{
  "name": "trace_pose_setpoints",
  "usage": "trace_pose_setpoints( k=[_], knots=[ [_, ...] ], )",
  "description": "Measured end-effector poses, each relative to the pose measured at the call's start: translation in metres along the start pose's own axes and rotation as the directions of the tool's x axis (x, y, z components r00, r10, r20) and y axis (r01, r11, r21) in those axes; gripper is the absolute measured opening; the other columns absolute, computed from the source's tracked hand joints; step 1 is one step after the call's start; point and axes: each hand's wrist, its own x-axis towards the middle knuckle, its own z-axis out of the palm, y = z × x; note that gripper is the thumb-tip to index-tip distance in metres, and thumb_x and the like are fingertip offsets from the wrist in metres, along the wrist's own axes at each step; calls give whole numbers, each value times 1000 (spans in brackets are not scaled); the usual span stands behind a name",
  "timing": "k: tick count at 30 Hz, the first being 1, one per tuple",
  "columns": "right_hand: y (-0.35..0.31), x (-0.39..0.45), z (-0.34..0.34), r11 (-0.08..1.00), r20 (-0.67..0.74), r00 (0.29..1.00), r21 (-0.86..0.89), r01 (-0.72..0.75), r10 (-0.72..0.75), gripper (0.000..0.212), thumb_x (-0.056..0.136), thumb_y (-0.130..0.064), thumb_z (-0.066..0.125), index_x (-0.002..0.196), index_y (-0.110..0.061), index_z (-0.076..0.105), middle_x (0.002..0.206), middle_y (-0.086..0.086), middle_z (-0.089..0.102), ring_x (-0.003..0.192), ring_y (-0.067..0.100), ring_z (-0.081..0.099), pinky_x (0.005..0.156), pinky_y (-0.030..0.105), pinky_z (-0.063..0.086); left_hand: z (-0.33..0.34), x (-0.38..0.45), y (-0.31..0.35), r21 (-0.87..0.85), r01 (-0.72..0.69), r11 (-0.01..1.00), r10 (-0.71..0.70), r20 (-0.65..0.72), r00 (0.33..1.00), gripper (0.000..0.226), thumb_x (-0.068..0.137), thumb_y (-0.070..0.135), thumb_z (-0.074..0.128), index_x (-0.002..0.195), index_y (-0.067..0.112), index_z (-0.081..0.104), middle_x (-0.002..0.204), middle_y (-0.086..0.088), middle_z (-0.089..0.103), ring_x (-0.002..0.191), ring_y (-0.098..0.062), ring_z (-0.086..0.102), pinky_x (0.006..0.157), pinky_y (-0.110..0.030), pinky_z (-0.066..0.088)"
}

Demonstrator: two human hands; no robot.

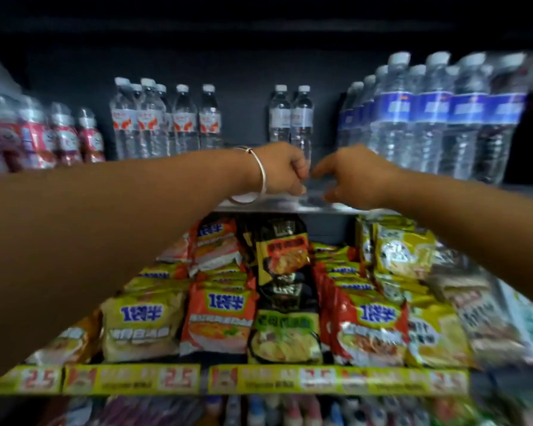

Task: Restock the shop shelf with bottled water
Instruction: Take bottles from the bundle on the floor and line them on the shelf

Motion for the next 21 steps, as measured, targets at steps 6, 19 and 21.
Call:
trace_pose_setpoints(
  k=[6,19,21],
  knots=[
    [52,-97,65,997,140,988,-44,-65,70,38,83,-18,62,121,-12,62,122,12,63,113,31,55,90,31,39,115,-24,40,-63,-8,998,21,215,976,33,79,4,70,110,-2,60,93,-12,59,61,-5,44,60,-14,40],
    [89,-269,412,934,636,754,147,-326,163,37,87,-14,59,123,-9,58,122,16,60,113,31,54,86,34,43,481,-120,-25,-85,124,989,-24,726,687,37,85,13,64,120,8,55,122,-10,57,112,-26,56,90,-26,43],
    [83,-300,475,904,705,686,155,-399,182,26,88,-13,56,112,-8,62,112,16,63,103,32,58,80,34,46,542,-148,-47,-114,175,978,-24,771,637,37,84,7,65,119,3,54,119,-16,58,109,-31,56,87,-27,44]
  ],
)
